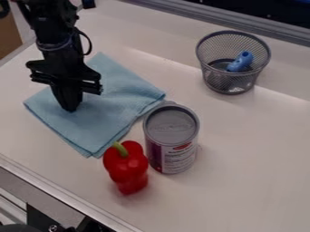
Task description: Move the towel to the bottom of the table
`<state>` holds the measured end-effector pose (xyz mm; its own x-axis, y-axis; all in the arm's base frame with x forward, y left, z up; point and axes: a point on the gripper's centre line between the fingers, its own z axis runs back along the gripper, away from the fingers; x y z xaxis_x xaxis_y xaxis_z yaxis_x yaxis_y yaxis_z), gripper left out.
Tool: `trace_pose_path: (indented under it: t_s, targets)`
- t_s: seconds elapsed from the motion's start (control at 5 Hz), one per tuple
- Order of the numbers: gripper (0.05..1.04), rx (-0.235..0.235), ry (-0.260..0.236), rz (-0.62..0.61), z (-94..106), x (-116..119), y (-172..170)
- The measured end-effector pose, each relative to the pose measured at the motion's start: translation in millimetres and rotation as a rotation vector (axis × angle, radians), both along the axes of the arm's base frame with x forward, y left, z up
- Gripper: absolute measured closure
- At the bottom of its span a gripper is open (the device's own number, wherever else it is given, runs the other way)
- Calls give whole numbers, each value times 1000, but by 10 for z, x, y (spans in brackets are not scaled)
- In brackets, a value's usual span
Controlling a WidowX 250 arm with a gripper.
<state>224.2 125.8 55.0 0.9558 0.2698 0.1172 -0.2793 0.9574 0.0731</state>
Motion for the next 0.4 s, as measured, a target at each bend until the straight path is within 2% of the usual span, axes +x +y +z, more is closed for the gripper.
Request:
trace_pose_path:
  t_s: [0.2, 0.4]
  targets:
    - [1031, -31, 7, -16, 11, -93, -47]
    - [1018, -65, -72, -76, 56, -70, -123]
